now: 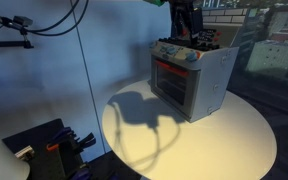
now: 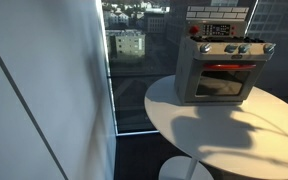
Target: Turn the knob on the right towards the left
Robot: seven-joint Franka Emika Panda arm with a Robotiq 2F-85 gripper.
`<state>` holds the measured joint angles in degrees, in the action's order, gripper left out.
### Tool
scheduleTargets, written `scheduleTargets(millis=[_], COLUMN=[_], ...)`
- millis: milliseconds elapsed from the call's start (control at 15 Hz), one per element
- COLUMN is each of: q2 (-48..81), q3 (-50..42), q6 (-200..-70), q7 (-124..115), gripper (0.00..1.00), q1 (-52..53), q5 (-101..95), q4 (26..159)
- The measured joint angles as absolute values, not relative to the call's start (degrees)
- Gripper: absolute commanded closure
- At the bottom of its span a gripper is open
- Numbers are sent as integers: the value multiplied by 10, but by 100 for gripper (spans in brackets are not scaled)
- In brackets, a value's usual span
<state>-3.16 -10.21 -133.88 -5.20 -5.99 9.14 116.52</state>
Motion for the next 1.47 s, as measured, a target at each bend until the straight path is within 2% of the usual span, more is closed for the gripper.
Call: scheduleTargets(millis=[400,1467], q2=[-24,22], q3=[-100,-77], q6=[-1344,-1468], q7=[-52,-45], gripper=[0,0], q1=[-60,-60], q5=[92,201], q4=[1167,1176])
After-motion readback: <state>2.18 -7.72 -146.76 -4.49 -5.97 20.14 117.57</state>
